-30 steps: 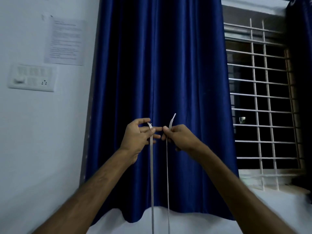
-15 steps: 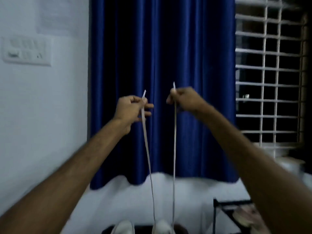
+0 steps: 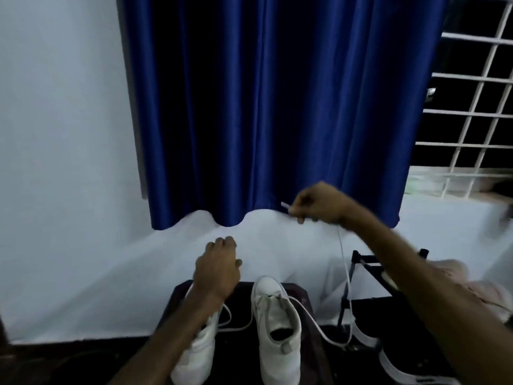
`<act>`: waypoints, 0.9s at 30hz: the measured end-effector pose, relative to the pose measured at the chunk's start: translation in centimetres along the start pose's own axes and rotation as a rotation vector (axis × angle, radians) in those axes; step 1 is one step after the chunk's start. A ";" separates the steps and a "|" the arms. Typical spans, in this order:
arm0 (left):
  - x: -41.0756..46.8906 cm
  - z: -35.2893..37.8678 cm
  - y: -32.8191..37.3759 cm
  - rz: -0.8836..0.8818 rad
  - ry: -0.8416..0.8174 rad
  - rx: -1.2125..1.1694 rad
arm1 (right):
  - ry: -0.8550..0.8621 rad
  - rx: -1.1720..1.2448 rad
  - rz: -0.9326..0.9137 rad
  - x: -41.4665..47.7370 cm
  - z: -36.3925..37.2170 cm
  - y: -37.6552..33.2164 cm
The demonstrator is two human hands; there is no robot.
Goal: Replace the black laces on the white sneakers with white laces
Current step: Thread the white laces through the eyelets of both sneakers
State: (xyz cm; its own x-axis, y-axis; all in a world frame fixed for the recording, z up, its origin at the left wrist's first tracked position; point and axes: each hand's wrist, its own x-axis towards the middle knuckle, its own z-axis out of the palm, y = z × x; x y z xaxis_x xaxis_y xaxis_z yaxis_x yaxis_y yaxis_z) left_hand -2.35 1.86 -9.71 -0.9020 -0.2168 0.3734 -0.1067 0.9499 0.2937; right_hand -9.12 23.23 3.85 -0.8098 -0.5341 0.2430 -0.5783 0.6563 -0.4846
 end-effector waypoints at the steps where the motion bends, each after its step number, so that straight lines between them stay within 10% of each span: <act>1: -1.0 1.1 0.6 0.006 0.033 -0.044 | -0.057 0.010 0.013 -0.3 2.1 1.3; 8: -6.8 5.4 2.3 -0.139 -0.258 -0.521 | -0.270 0.163 0.123 -2.2 12.1 6.7; 27: -7.7 8.7 2.5 -0.273 0.112 -0.629 | -0.255 0.347 0.212 -2.1 17.7 8.5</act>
State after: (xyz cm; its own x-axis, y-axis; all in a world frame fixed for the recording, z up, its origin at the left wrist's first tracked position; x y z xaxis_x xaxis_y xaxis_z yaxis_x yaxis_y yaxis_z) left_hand 0.63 7.87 -19.53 -0.8249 -0.4840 0.2921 -0.0305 0.5540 0.8319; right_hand -10.55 20.52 -15.69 -0.8310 -0.5498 -0.0841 -0.3010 0.5716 -0.7633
